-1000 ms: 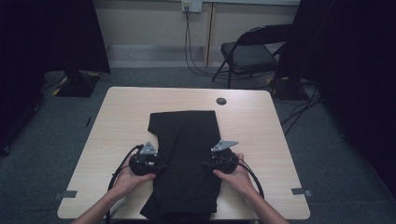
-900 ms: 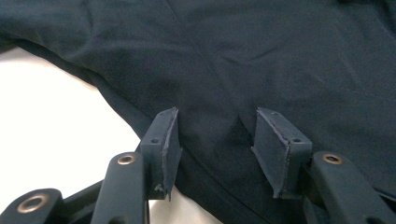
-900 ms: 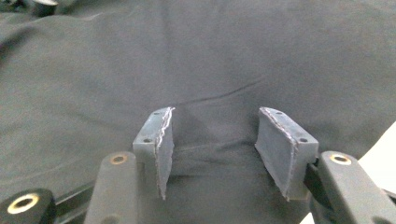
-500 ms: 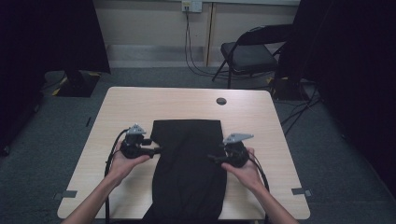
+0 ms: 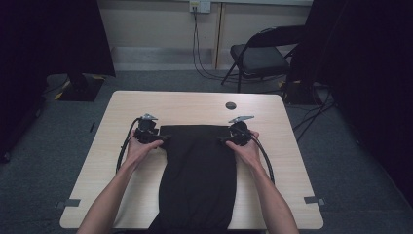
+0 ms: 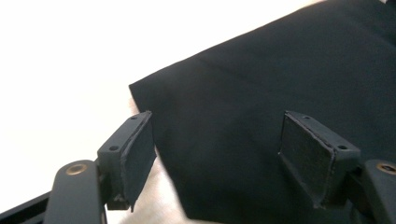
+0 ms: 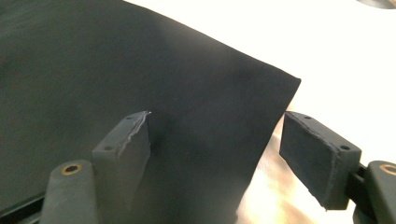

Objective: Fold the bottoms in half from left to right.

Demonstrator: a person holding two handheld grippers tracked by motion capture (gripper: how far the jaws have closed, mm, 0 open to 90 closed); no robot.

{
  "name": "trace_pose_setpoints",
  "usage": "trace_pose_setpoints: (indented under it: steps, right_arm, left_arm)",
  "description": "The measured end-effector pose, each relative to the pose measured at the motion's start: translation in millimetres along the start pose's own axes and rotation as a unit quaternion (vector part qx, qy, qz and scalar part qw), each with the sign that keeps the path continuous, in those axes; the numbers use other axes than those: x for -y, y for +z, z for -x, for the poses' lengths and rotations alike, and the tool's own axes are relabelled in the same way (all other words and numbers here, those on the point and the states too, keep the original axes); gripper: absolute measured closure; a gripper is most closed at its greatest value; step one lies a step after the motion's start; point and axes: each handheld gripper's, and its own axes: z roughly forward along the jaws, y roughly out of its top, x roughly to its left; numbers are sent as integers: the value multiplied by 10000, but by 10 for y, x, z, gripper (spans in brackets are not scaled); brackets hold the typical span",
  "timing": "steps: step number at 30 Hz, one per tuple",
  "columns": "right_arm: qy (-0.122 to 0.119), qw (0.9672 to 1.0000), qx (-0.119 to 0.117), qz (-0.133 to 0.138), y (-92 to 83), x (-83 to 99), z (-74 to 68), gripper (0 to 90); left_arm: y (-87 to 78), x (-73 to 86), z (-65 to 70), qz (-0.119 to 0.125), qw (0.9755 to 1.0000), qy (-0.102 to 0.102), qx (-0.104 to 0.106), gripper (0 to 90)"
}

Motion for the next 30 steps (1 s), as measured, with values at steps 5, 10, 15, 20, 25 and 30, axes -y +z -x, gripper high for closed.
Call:
trace_pose_setpoints:
  steps: [5, 10, 15, 20, 25, 30]
  right_arm:
    - [60, 9999, 97, -78, 112, -32, 2, 227]
    - [-99, 9992, 287, -249, 189, -118, -68, 218]
    - [-93, 9993, 319, -166, 232, -170, -173, 420]
    - [98, 9998, 179, -22, 241, -184, -183, 781]
    - [398, 9990, -131, 165, 180, -209, -115, 862]
    - [505, 9973, -195, 499, -6, -413, -60, 868]
  left_arm:
    - [118, 24, -19, -143, 9997, 89, -161, 266]
    - [140, 32, -34, -195, 9993, 69, -310, 228]
    - [225, 14, 69, -19, 9992, 213, -341, 227]
    - [224, 15, 80, 144, 9993, 210, -271, 716]
    - [195, -1, 55, 427, 9991, -53, 34, 883]
    - [-13, -297, 5, 885, 9959, -147, 143, 886]
